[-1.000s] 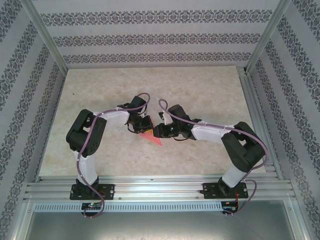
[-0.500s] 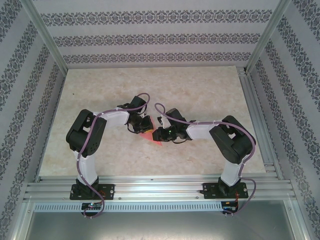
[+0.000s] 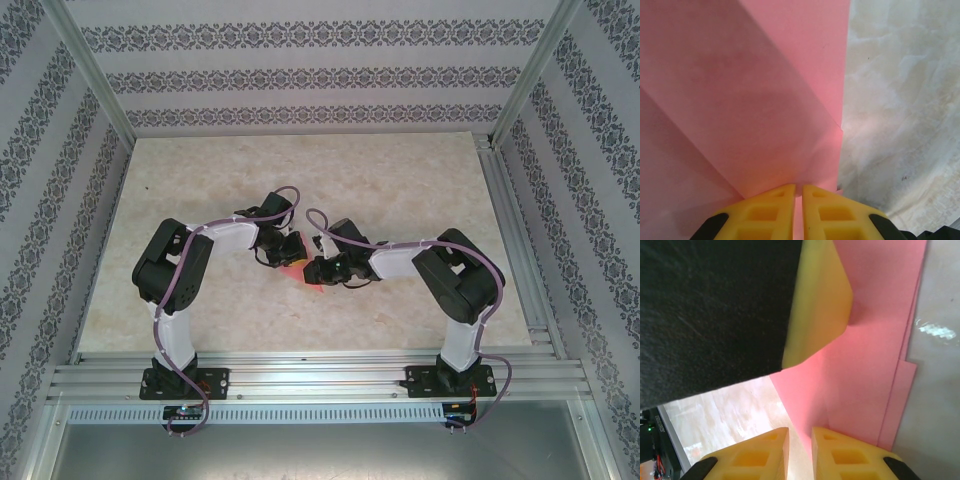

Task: Fold a paper plane with a square sheet of paper (fold left side to right side)
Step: Fourth fold the wing at the center of the table.

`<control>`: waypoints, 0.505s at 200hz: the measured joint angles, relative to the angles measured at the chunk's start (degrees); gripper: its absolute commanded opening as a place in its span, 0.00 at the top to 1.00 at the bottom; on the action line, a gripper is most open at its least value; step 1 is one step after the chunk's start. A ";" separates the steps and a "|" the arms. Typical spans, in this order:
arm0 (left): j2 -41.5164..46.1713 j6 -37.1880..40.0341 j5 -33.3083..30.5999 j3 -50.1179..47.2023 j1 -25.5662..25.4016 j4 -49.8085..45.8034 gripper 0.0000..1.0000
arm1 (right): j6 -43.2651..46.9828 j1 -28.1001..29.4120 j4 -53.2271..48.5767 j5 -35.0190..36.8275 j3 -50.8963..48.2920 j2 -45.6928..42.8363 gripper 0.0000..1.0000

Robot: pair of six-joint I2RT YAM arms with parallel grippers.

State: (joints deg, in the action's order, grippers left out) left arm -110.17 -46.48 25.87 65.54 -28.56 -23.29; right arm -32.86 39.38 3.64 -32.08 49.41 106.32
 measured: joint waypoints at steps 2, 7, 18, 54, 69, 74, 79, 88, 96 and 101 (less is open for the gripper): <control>0.00 0.00 0.00 0.00 0.00 -0.02 0.87 | 0.00 0.00 0.11 0.00 -0.09 -0.04 0.80; 0.00 0.00 -0.02 0.00 0.00 -0.02 0.87 | 0.02 0.00 0.46 0.00 -0.35 -0.13 0.80; -0.04 0.00 0.04 0.00 0.00 -0.07 0.87 | 0.02 0.00 1.05 0.04 -1.03 -0.52 0.80; -0.52 0.00 1.01 0.42 0.00 -0.85 0.87 | 0.96 0.00 -0.11 0.31 -3.82 -3.34 0.80; -0.70 0.02 1.07 0.55 0.02 -1.03 0.87 | 1.31 0.00 -1.36 0.44 -5.14 -4.81 0.80; -0.72 0.02 1.07 0.59 0.02 -1.09 0.87 | 1.36 0.00 -1.70 0.44 -5.55 -5.25 0.80; -0.79 0.02 1.07 0.70 0.02 -1.22 0.87 | 1.36 0.00 -1.99 0.46 -5.95 -5.64 0.80; -0.96 0.02 1.11 0.92 0.04 -1.42 0.88 | 1.46 0.00 -2.36 0.44 -6.56 -6.25 0.80; -1.07 0.02 1.22 1.05 0.04 -1.51 0.88 | 1.49 0.00 -2.51 0.46 -7.10 -6.73 0.80; -1.18 0.02 1.29 1.11 0.04 -1.51 0.88 | 1.49 0.00 -2.58 0.48 -7.41 -6.99 0.80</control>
State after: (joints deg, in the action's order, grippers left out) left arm -111.35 -46.46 27.16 66.65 -28.51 -24.80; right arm -31.38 39.38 1.06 -31.59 42.00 99.33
